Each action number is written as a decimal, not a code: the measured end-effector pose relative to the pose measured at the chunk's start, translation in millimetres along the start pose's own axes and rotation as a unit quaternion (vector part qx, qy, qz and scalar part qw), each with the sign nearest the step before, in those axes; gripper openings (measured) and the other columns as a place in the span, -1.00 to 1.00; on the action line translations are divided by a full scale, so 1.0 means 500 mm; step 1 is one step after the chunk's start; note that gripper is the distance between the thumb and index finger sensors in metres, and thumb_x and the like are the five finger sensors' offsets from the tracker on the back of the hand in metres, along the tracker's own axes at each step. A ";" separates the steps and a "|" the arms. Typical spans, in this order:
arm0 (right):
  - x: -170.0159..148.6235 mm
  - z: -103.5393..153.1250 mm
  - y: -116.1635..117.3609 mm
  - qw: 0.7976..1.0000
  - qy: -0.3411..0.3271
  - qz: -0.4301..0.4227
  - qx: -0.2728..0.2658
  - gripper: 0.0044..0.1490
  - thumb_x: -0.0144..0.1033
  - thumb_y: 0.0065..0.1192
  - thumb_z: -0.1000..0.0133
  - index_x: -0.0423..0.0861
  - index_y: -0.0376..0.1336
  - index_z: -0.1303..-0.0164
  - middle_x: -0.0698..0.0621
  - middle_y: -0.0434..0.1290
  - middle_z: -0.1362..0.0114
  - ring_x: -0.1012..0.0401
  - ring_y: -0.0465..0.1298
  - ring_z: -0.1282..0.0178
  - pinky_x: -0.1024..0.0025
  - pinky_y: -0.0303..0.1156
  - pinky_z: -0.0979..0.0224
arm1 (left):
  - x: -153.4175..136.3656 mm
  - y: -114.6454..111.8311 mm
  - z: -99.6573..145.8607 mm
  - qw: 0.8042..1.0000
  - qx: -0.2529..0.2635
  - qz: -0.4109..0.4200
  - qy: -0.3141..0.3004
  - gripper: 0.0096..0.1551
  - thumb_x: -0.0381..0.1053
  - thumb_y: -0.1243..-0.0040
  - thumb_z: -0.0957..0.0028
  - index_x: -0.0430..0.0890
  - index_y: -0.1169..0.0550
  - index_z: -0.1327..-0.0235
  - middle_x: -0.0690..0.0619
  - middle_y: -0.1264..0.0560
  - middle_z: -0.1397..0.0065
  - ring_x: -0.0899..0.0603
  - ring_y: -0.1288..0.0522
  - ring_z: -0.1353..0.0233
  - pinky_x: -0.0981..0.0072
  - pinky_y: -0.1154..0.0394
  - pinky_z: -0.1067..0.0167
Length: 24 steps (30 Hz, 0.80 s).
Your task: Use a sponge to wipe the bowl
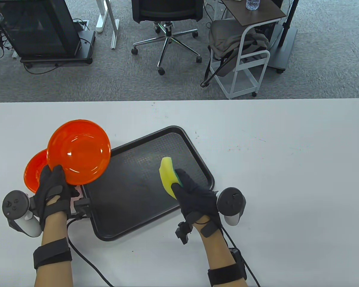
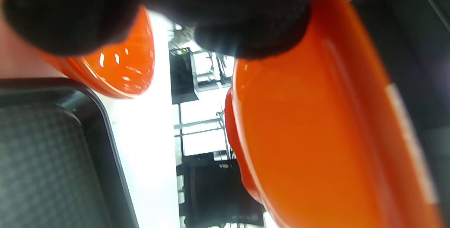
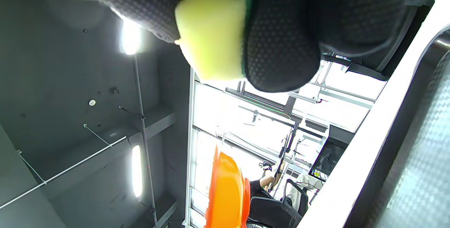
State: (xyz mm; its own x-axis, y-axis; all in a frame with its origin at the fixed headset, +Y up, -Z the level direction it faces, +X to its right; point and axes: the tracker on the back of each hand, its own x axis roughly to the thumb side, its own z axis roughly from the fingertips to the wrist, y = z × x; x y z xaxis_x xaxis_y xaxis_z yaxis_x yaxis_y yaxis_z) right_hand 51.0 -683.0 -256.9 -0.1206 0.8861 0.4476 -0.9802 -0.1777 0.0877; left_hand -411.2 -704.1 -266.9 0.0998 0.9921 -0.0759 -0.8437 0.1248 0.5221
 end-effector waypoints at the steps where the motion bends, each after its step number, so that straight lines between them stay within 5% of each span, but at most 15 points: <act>1: 0.000 0.000 0.000 1.000 0.001 -0.001 0.000 -0.36 -0.19 0.28 -0.23 -0.30 0.15 -0.34 -0.34 0.51 -0.26 -0.03 0.65 0.04 0.01 0.53 0.04 | -0.006 0.006 -0.002 1.000 0.010 0.006 0.007 -0.31 0.16 -0.16 -0.16 -0.18 -0.33 -0.43 0.00 -0.66 0.33 0.07 -0.64 0.60 0.19 -0.69 0.43; 11: -0.001 -0.003 -0.010 1.000 0.006 -0.009 -0.005 -0.36 -0.19 0.27 -0.23 -0.29 0.14 -0.35 -0.34 0.51 -0.26 -0.03 0.65 0.03 0.01 0.53 0.03 | -0.065 0.067 -0.014 0.992 0.098 0.020 0.080 -0.23 0.12 -0.14 -0.16 -0.18 -0.16 -0.49 -0.07 -0.61 0.16 0.02 -0.66 0.45 0.13 -0.67 0.30; 24: -0.001 -0.002 -0.015 1.000 0.004 -0.011 -0.004 -0.36 -0.19 0.27 -0.23 -0.29 0.14 -0.35 -0.34 0.51 -0.27 -0.03 0.65 0.03 0.00 0.53 0.03 | -0.111 0.070 -0.014 0.984 0.111 -0.011 0.140 -0.18 0.10 -0.17 -0.15 -0.20 -0.11 -0.50 -0.12 -0.59 0.09 -0.01 -0.68 0.38 0.14 -0.67 0.31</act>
State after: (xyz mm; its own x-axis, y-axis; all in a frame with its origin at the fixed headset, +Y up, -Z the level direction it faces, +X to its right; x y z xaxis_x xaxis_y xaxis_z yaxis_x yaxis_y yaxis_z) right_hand 58.1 -681.4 -258.7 -0.0997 0.8932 0.4384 -0.9838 -0.1544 0.0909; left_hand -449.8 -754.8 -250.3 -0.0576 0.9509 -0.3040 -0.7041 0.1772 0.6877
